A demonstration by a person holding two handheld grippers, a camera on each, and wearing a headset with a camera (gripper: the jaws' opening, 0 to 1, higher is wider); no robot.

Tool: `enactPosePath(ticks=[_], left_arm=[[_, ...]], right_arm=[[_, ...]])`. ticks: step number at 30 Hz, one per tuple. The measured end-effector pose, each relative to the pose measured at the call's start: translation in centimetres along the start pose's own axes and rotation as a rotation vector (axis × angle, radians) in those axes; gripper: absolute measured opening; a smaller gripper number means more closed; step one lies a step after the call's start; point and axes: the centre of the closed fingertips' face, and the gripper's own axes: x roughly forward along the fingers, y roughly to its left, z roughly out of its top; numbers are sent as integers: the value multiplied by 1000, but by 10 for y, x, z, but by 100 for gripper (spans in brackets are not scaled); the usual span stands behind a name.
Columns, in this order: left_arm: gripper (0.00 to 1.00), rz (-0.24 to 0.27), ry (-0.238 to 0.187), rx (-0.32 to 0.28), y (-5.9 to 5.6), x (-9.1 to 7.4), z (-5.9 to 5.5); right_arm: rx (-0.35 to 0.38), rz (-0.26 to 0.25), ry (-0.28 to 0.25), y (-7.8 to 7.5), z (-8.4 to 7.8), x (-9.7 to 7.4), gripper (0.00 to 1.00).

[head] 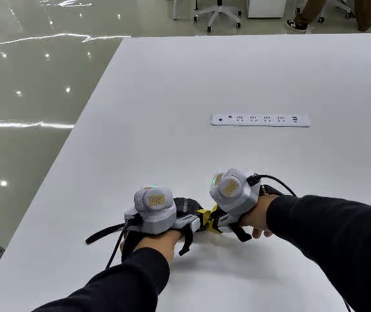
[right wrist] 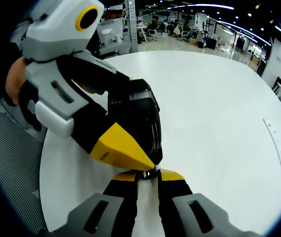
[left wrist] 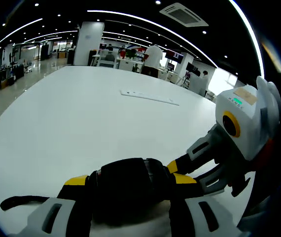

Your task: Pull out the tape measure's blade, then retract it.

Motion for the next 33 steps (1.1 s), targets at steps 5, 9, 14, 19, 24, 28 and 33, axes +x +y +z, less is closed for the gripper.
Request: enactPosePath(ticks=[5, 9, 14, 19, 24, 28, 33], left_arm=[[60, -5, 0, 2, 0, 0, 0], [62, -15, 11, 13, 0, -1, 2], [66, -83, 25, 24, 3, -7, -1], [99, -152, -66, 144, 11, -19, 15], [100, -269, -48, 278, 15, -44, 10], [100, -313, -6, 381, 25, -67, -10], [100, -328, 9, 427, 46, -98, -30]], right_arm=[[20, -10, 5, -1, 0, 0, 11], [-22, 48, 11, 11, -5, -5, 18], [44, -50, -71, 0, -4, -20, 28], [90, -67, -89, 6, -20, -40, 45], [138, -116, -142, 15, -38, -62, 57], [195, -194, -216, 18, -52, -89, 67], [210, -248, -243, 32, -83, -124, 78]])
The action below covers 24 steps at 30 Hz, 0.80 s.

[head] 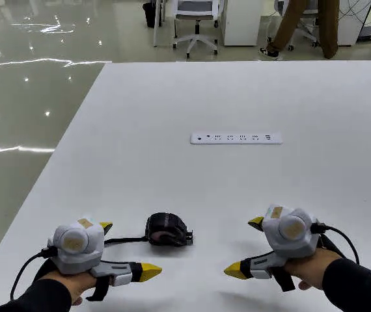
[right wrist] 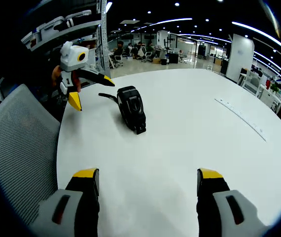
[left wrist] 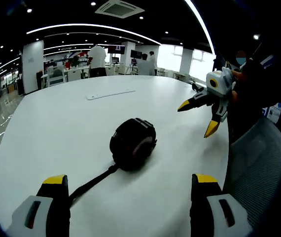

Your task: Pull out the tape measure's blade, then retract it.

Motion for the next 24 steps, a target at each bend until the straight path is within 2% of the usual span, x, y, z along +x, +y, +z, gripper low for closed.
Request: enactPosePath(ticks=[1, 3, 4, 6, 7, 8, 9, 10, 11, 12, 13, 15, 16, 17, 19, 20, 24], left_arm=[[100, -6, -16, -2, 0, -4, 1], [100, -6, -50, -20, 3, -23, 2], [100, -26, -50, -36, 4, -32, 0], [100, 11, -18, 12, 11, -47, -4], [100, 5, -25, 22, 10, -51, -2], [100, 3, -37, 6, 11, -57, 0], [100, 28, -66, 7, 15, -62, 6], [100, 70, -105, 8, 25, -69, 12], [100, 77, -112, -6, 27, -72, 13], [100, 99, -133, -33, 31, -79, 16], [100, 109, -147, -32, 33, -83, 17], [100, 96, -116, -2, 29, -92, 13], [100, 92, -102, 64, 22, -95, 13], [100, 93, -98, 71, 20, -97, 13], [100, 73, -111, 25, 13, -101, 17], [100, 82, -112, 15, 12, -103, 18], [100, 86, -111, 8, 9, -103, 12]], right_arm=[[5, -2, -3, 0, -2, -4, 79], [36, -30, -20, -3, -10, -24, 81], [52, -54, -33, -6, -14, -36, 82], [42, -76, -36, -7, -23, -56, 81], [31, -85, -36, -8, -26, -63, 80], [39, -95, -37, -8, -30, -73, 83], [41, -109, -36, -10, -33, -80, 86], [51, -140, -41, -15, -37, -93, 88], [59, -152, -50, -18, -38, -97, 91], [82, -183, -74, -23, -39, -109, 93], [99, -202, -78, -26, -43, -118, 97], [93, -227, -82, -30, -52, -136, 100], [111, -243, -87, -32, -58, -147, 100], [113, -242, -86, -31, -61, -152, 100], [116, -264, -76, -32, -72, -165, 100], [118, -274, -69, -33, -78, -170, 100], [138, -292, -61, -28, -86, -179, 100]])
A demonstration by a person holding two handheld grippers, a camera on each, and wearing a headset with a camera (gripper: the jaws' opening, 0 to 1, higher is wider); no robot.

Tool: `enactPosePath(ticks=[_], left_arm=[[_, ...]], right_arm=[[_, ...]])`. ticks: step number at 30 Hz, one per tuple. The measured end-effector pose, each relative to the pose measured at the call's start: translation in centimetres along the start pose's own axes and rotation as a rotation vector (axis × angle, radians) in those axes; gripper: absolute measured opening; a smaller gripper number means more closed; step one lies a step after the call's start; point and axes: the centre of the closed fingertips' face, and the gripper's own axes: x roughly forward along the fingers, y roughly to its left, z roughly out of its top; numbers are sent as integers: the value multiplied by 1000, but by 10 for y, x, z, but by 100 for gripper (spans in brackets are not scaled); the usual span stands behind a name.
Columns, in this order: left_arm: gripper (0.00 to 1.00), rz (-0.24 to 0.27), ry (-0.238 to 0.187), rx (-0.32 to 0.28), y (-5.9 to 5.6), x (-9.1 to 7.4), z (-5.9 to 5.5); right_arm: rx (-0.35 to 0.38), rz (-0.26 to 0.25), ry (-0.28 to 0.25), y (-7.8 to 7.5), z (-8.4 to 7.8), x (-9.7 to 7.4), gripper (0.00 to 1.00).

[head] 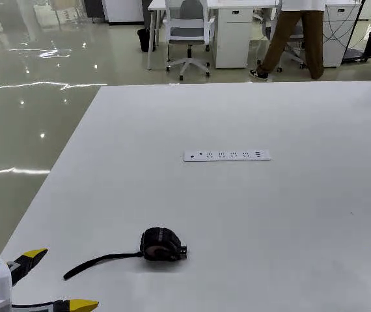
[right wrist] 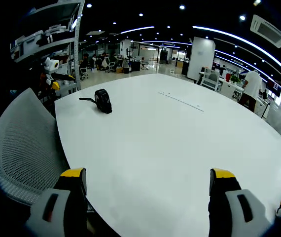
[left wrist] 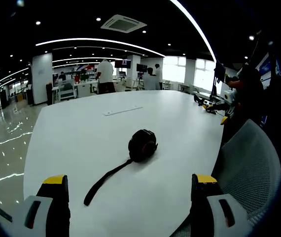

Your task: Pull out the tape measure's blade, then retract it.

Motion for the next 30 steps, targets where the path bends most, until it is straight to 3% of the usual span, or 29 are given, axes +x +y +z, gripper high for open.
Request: enactPosePath(ticks=[5, 10, 17, 22, 30], left_arm=[[100, 27, -22, -47, 3, -5, -5], [100, 30, -23, -35, 2, -8, -6], [100, 9, -39, -4, -2, -5, 11], [100, 19, -15, -24, 2, 3, 2], [100, 17, 9, -17, 1, 8, -3]], right_arm=[[9, -24, -25, -1, 3, -8, 100], [4, -14, -34, 3, 2, -7, 100], [16, -14, -30, 4, 0, -5, 100], [17, -8, -32, 8, 2, -4, 100], [23, -7, -33, 8, 0, -2, 100]])
